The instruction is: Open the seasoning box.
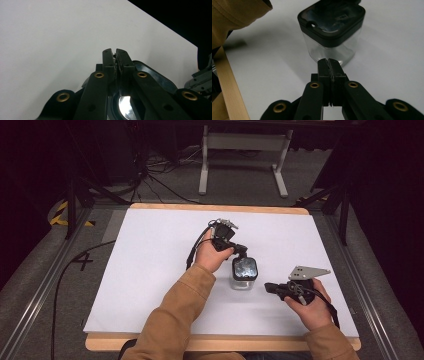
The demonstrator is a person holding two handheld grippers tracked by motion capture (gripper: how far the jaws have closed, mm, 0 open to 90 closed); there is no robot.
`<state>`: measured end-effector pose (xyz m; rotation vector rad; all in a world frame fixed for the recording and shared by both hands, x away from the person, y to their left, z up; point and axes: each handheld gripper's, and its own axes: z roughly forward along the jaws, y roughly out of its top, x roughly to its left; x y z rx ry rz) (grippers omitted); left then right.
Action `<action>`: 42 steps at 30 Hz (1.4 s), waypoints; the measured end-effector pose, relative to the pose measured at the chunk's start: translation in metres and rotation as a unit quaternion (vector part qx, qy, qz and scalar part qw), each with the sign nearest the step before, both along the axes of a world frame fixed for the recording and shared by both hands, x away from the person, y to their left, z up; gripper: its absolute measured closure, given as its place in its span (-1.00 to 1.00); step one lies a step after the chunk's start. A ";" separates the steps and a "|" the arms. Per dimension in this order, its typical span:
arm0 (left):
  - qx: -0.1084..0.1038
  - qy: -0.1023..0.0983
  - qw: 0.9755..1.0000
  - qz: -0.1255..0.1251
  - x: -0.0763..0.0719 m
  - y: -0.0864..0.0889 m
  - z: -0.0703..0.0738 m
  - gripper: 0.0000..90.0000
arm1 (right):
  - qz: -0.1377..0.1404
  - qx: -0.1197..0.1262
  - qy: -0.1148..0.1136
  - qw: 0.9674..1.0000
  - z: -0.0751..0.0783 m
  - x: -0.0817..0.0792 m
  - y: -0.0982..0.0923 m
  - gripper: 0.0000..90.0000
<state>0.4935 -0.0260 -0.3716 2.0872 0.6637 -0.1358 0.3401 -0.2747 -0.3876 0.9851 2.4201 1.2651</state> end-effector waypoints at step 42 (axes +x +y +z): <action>-0.005 -0.059 0.998 0.015 -0.042 0.051 0.049 0.83 | 0.017 -0.003 -0.029 0.999 0.024 0.026 0.033 1.00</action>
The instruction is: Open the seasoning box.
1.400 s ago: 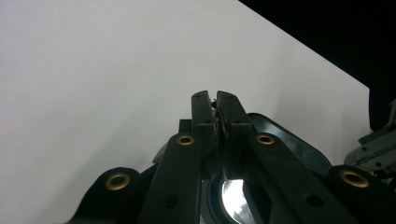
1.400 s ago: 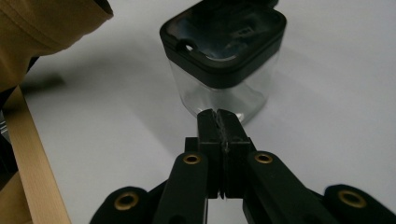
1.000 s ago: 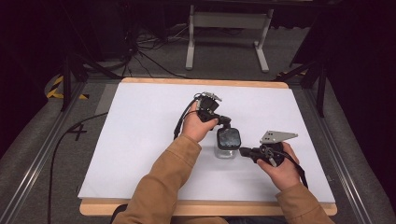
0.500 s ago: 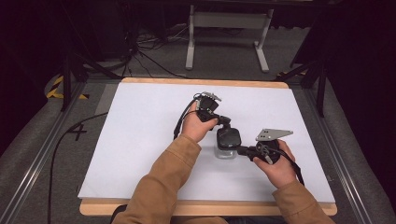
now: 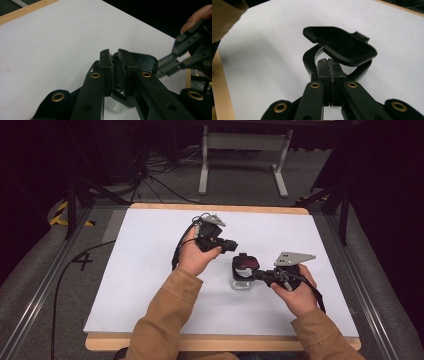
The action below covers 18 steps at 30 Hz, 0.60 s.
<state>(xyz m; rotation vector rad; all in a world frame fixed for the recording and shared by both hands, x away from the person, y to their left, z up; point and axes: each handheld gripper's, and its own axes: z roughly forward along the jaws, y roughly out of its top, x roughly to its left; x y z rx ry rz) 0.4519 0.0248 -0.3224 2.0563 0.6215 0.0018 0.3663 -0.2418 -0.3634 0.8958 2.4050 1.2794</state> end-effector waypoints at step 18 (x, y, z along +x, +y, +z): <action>0.014 0.000 0.999 0.032 -0.032 0.047 0.007 0.82 | 0.008 0.013 -0.040 0.999 0.022 0.026 0.004 1.00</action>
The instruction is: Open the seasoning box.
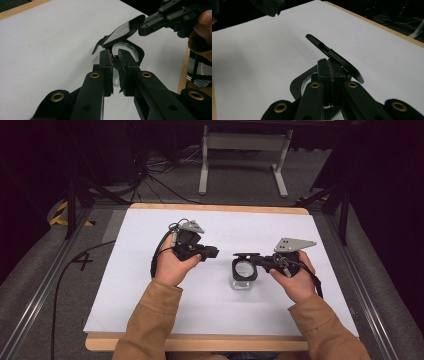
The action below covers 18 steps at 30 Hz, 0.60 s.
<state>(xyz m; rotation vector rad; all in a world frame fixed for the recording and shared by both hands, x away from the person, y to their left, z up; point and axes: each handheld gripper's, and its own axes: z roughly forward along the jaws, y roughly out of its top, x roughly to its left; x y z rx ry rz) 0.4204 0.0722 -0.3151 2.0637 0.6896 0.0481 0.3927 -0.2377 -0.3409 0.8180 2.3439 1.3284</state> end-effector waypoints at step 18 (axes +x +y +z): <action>0.010 0.018 0.998 0.055 -0.016 0.036 -0.007 0.81 | -0.011 0.000 -0.021 1.000 0.009 0.026 0.004 1.00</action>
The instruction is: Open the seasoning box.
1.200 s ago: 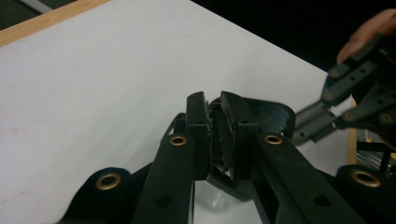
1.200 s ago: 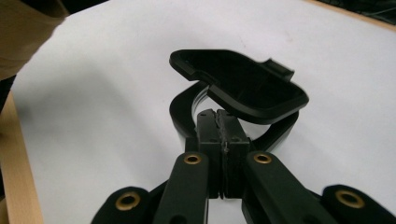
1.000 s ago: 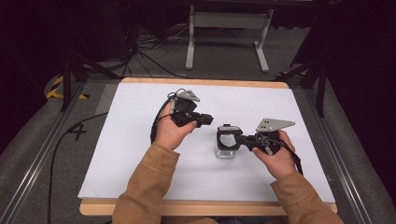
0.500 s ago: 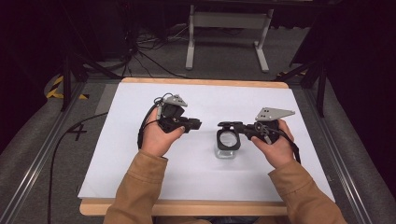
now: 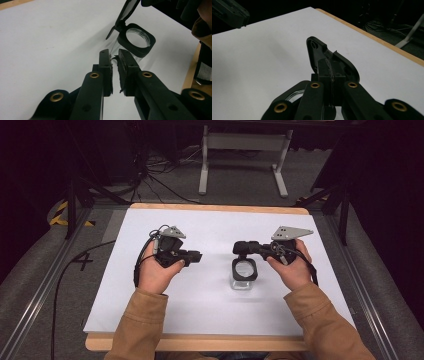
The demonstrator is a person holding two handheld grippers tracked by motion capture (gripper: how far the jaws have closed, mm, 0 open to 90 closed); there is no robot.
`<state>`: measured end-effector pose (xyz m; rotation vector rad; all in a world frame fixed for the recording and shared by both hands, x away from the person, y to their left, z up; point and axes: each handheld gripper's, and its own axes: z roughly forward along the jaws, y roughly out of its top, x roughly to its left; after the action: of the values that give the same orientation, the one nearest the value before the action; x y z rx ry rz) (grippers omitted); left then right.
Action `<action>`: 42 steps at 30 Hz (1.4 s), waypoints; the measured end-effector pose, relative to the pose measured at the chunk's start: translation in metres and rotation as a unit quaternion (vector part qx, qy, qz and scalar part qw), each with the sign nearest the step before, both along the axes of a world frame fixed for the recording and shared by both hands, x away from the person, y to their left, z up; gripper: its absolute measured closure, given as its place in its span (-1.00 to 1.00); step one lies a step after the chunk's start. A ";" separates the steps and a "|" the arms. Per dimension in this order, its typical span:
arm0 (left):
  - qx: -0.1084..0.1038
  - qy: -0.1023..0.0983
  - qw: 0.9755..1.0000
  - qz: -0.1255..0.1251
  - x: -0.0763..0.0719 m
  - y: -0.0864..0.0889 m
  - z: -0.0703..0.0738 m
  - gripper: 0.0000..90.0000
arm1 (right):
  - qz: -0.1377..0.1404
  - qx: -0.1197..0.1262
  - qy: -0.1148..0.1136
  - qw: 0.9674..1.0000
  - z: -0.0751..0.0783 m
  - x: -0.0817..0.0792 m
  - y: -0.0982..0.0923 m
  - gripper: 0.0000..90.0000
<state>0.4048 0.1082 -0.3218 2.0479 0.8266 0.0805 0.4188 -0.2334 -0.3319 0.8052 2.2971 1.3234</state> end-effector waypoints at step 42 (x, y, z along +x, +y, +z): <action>0.007 0.013 1.000 -0.009 0.002 0.017 -0.002 0.60 | -0.022 0.001 -0.004 1.000 0.021 -0.016 -0.037 0.84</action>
<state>0.4072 0.1254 -0.3243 2.0737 0.8252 0.0491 0.4026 -0.2701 -0.3114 0.8449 2.2576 1.3080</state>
